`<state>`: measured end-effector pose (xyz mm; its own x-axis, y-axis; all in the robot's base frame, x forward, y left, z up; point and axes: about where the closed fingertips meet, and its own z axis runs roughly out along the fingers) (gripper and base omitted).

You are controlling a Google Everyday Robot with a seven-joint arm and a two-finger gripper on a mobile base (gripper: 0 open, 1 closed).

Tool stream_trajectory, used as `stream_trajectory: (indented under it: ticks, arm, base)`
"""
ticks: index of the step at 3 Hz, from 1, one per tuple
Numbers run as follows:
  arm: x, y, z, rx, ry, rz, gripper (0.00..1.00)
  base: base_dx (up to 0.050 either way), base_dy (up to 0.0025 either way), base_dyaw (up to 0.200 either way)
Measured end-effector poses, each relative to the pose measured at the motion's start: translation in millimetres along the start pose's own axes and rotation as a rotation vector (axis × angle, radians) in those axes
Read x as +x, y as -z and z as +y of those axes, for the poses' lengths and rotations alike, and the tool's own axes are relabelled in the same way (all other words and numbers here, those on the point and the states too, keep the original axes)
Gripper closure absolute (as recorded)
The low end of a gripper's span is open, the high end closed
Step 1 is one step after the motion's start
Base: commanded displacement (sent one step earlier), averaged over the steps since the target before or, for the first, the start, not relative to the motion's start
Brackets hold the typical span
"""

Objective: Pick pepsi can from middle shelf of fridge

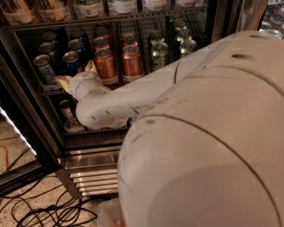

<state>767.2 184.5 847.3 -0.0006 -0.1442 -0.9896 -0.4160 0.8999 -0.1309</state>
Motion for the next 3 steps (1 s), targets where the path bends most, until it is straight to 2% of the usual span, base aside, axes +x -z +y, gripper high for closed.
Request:
stream_trajectory:
  ticks: [3]
  arm:
    - [-0.1,-28.8,-9.5,0.021,0.059,0.011,0.23]
  base:
    - [0.000,0.00000,0.000]
